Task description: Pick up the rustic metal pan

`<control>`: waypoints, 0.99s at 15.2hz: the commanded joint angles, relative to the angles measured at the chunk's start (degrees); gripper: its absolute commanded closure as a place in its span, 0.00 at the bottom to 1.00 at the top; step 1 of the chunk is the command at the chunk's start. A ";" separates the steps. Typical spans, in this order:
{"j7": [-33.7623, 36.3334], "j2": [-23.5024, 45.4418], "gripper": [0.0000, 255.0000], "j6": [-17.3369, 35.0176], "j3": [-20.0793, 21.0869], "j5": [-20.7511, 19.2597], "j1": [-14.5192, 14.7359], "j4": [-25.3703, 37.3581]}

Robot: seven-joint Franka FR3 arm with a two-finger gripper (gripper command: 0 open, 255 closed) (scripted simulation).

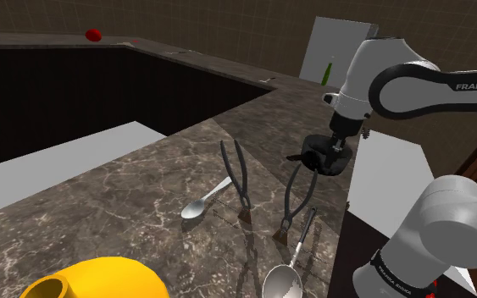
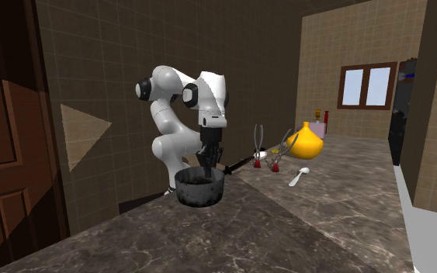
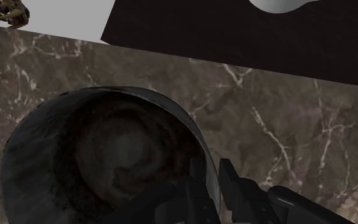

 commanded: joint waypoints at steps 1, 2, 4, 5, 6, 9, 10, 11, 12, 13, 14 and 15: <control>-0.01 0.17 1.00 0.06 -0.04 -0.03 -0.03 0.01; -0.06 0.04 1.00 -0.78 0.02 0.05 0.00 0.73; -0.16 -0.13 1.00 -2.40 0.12 0.19 0.06 2.18; -0.21 -0.19 1.00 -3.20 0.17 0.25 0.08 2.92; -0.26 -0.24 1.00 -3.99 0.22 0.32 0.11 3.67; -0.40 -0.27 1.00 -6.31 0.37 0.50 0.18 5.96; -0.44 -0.25 1.00 -7.07 0.42 0.56 0.21 6.74; -0.49 -0.21 1.00 -7.82 0.46 0.61 0.23 7.53; -0.54 -0.16 1.00 -8.56 0.51 0.67 0.25 8.32; -0.58 -0.10 1.00 -9.30 0.56 0.72 0.27 9.12; -0.63 -0.02 1.00 -10.02 0.60 0.77 0.29 9.93; -0.67 0.07 1.00 -10.75 0.64 0.82 0.30 10.75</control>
